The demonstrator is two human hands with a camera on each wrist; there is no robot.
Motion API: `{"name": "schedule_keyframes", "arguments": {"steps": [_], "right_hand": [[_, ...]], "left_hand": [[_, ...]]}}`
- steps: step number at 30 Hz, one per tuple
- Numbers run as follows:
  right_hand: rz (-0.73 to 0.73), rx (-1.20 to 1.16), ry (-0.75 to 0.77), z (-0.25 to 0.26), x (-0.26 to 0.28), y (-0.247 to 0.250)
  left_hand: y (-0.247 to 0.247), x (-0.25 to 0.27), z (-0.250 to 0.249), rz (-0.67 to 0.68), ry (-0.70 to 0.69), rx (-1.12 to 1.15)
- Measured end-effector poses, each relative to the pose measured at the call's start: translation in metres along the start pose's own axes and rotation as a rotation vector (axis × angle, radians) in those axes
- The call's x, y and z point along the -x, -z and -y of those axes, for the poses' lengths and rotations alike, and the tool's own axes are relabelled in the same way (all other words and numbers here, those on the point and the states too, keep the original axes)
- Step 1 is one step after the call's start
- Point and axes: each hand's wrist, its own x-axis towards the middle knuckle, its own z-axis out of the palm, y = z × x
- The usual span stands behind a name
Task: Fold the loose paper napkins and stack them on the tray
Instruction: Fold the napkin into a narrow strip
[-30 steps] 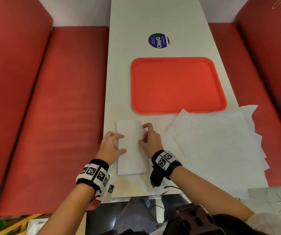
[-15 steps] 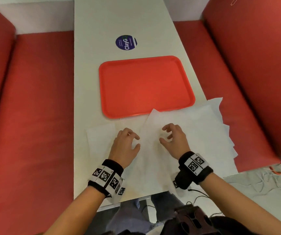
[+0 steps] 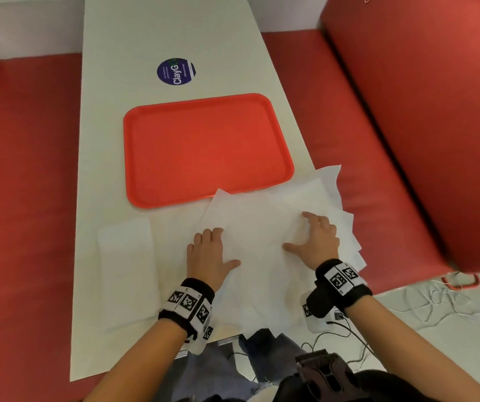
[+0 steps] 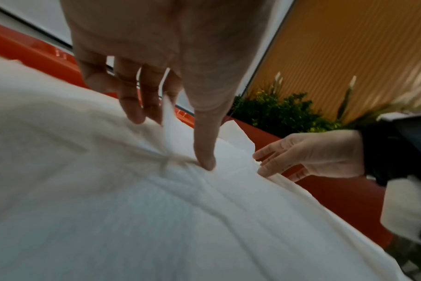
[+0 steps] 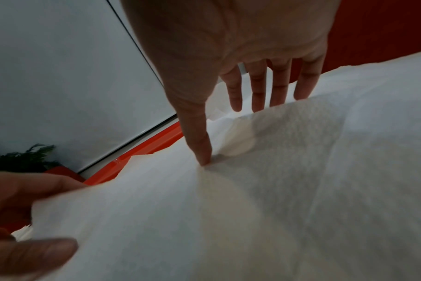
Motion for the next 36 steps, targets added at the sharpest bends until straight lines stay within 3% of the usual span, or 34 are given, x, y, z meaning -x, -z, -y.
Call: {"name": "schedule_keyframes", "arguments": {"steps": [4,8,12,15,19,23,29,36], "right_hand": [[-0.053,0.029,0.111,0.003,0.001,0.009],[-0.185,0.146,0.453,0.018,0.008,0.028],[-0.149,0.256,0.75,0.042,0.013,0.043],[-0.062,0.106,0.855,0.054,0.01,0.049],[0.13,-0.496,0.627,0.069,0.015,0.055],[0.104,-0.904,0.376,0.079,0.02,0.053],[0.099,-0.931,0.233,0.09,0.031,0.037],[0.104,-0.758,0.101,0.089,0.035,0.005]], "left_hand": [[0.004,0.006,-0.003,-0.083,-0.069,0.236],[0.024,0.015,-0.009,-0.061,-0.256,0.465],[0.054,0.02,-0.017,-0.098,-0.467,0.43],[0.077,0.021,-0.017,-0.093,-0.459,0.599],[0.099,0.023,-0.001,0.021,-0.309,0.998],[0.1,0.035,0.032,0.104,-0.22,1.118],[0.078,0.047,0.05,0.161,-0.12,1.075],[0.064,0.042,0.058,-0.118,0.114,1.095]]}}
